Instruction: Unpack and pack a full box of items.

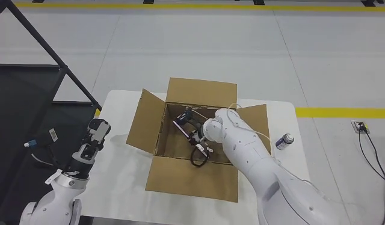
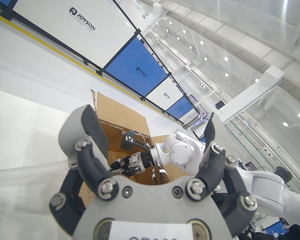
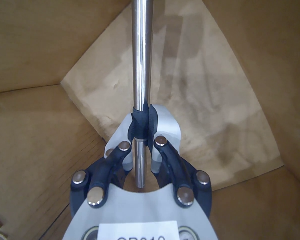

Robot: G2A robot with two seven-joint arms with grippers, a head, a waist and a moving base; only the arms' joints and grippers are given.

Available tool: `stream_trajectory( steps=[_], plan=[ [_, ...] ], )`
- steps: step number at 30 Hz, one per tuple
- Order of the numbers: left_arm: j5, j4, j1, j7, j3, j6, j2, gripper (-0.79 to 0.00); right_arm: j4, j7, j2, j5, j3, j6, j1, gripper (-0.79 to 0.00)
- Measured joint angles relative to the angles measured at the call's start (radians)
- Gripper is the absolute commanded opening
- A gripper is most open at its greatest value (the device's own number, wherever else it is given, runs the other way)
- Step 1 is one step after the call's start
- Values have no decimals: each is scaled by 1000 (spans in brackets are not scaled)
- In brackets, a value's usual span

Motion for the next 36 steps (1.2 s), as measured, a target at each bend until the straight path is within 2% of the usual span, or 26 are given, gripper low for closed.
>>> stream_trajectory(
  steps=[7,16,21,28,31,36],
  plan=[
    [12,-8,-4,8,19,7,2,0,-19,-90,35,-24,9,-98,-2,-785],
    [30,-17,-8,16,45,14,4,0,-95,-162,78,-60,27,-56,-10,-785],
    [34,-20,-4,24,47,13,5,0,-180,-181,118,-86,47,-63,-27,-785],
    [38,-30,6,34,50,13,7,0,-399,-143,196,-123,110,22,-96,-785],
    [39,-33,9,37,52,13,8,0,-548,-97,245,-149,164,77,-152,-785],
    [44,-37,13,42,58,12,9,0,-890,28,341,-220,308,168,-315,-785]
  ],
)
